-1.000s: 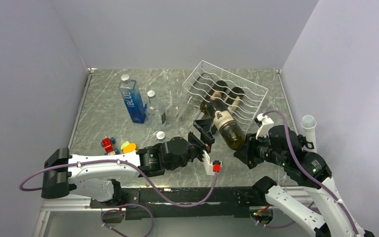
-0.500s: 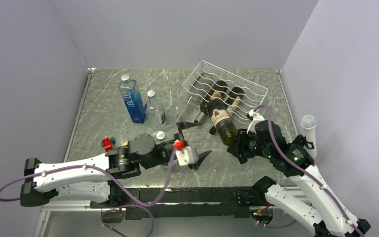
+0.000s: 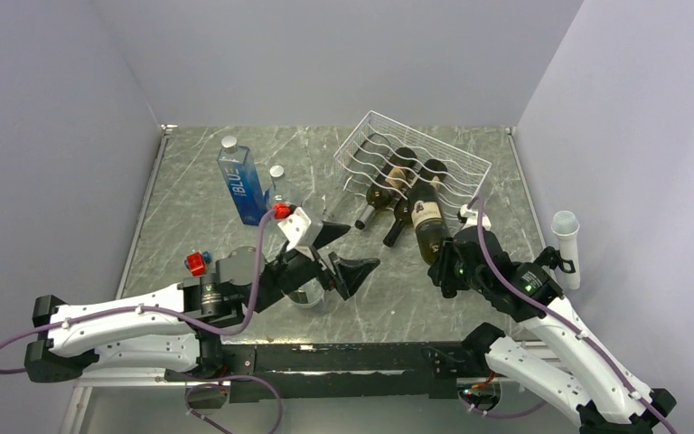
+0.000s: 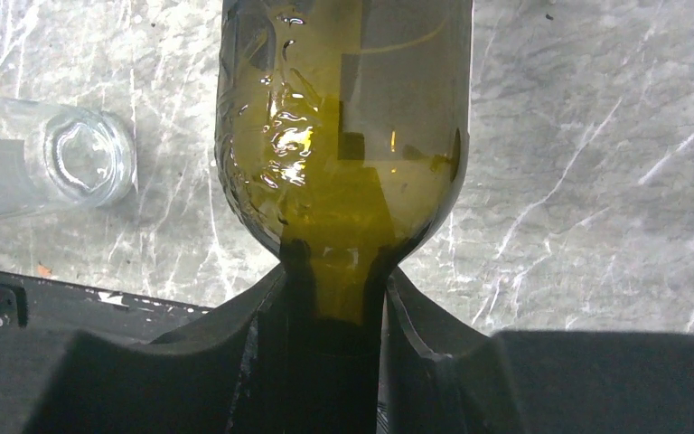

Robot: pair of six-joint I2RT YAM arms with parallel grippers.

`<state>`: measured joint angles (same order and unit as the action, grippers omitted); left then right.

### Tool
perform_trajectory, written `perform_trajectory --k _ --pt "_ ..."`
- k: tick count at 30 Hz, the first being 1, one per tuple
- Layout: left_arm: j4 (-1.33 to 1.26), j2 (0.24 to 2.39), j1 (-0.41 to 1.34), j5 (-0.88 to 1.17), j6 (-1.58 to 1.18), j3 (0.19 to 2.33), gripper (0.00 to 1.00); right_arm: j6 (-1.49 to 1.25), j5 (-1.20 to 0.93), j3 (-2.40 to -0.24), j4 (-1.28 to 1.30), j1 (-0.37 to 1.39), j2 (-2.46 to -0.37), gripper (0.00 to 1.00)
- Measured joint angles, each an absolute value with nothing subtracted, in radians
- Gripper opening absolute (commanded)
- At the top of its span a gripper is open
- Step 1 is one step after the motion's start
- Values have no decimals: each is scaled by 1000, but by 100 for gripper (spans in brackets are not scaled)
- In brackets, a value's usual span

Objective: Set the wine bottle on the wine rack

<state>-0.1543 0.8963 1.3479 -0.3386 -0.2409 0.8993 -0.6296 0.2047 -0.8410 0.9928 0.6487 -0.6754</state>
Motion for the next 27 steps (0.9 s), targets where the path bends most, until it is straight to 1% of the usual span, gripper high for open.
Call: perform_trajectory --k 6,21,27 --pt "-67 935 1348 -439 -302 906 99 -632 203 -840 997 649 -666 0" --pt "-49 898 1348 -522 -333 906 99 -597 76 -835 1111 648 -627 0" --pt "-18 894 1348 -601 -362 906 99 -657 94 -779 1098 645 -621 0"
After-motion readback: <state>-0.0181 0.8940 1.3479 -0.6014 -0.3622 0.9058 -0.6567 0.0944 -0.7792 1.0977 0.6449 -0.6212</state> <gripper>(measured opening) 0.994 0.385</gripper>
